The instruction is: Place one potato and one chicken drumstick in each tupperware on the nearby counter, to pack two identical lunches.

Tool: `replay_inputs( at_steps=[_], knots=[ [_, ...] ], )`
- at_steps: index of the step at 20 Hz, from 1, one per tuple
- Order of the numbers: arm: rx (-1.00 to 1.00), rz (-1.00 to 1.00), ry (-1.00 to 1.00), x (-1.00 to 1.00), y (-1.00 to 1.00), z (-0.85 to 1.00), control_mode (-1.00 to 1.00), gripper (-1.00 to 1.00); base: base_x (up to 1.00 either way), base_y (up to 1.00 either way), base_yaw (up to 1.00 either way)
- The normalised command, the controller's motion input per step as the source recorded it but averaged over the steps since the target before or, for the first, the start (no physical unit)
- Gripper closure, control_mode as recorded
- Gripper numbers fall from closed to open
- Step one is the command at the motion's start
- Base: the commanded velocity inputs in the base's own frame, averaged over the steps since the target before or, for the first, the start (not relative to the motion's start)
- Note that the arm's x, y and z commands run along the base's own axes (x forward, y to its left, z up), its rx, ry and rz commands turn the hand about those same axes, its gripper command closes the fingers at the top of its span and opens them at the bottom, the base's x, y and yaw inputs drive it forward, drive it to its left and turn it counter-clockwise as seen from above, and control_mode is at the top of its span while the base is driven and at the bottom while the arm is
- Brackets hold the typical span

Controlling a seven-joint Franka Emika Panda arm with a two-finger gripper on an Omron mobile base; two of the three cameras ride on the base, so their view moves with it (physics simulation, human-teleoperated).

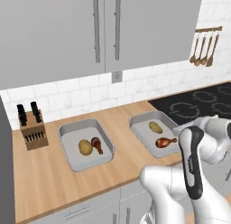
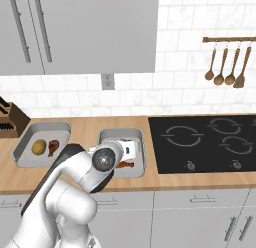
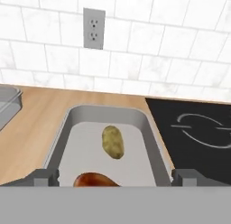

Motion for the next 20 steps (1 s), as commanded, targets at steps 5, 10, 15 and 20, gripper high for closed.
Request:
replay_inputs(
  at_steps=[5, 10, 15, 20],
  knots=[
    [0.08, 0.00, -0.07, -0.47, -0.45, 0.00, -1.00, -1.00, 0.00, 0.00, 0.00],
    [0.06, 0.00, -0.06, -0.50, -0.43, 0.00, -1.00, -1.00, 0.00, 0.00, 0.00],
    [0.06, 0.00, -0.06, -0.47, -0.34, 0.00, -1.00, -1.00, 0.00, 0.00, 0.00],
    [0.09, 0.00, -0.07, -0.41, -0.37, 0.00, -1.00, -1.00, 0.00, 0.00, 0.00]
  ],
)
